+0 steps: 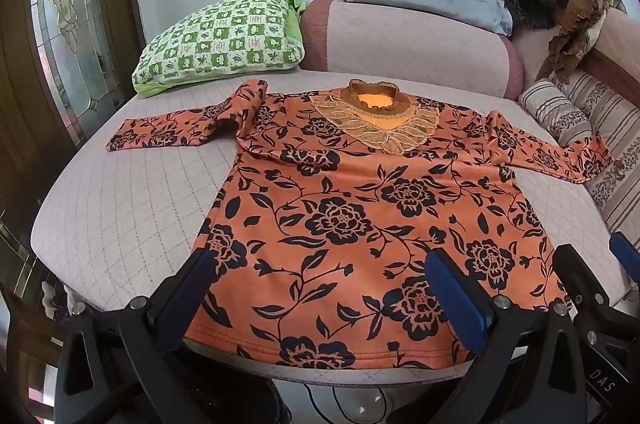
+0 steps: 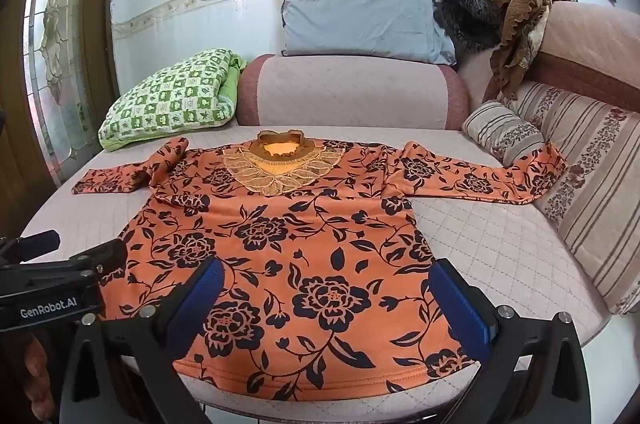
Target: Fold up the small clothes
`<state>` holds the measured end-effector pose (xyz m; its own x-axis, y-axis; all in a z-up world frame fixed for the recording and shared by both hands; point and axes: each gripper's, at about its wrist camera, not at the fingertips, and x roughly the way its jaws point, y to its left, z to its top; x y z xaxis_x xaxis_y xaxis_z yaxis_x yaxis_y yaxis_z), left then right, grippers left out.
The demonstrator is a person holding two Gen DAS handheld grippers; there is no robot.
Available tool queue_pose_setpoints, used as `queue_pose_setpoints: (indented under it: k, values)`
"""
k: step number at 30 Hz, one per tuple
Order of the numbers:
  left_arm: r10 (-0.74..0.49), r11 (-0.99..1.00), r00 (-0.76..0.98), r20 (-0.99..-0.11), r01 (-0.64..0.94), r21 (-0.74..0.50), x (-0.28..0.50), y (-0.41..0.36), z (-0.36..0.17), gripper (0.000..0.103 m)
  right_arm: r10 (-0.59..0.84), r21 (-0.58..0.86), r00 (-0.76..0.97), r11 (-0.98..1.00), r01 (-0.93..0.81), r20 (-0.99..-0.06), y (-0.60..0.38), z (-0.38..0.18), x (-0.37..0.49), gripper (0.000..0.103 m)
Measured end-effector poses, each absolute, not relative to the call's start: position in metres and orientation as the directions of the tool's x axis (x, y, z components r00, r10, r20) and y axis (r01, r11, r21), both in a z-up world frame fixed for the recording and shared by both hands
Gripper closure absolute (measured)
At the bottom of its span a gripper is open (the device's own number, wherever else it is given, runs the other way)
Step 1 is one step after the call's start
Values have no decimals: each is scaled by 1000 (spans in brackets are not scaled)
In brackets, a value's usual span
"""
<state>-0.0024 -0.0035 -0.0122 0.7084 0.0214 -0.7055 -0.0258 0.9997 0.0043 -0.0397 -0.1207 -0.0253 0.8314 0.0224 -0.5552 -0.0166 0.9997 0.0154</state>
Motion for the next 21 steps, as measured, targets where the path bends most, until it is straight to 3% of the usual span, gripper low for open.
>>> queue_pose_setpoints:
  k: [21]
  values:
    - [24,1000,706,-708,-32,2,-3,-2,-13,0,18,11,839,1000,-14,-543,-119,-23,-40,0]
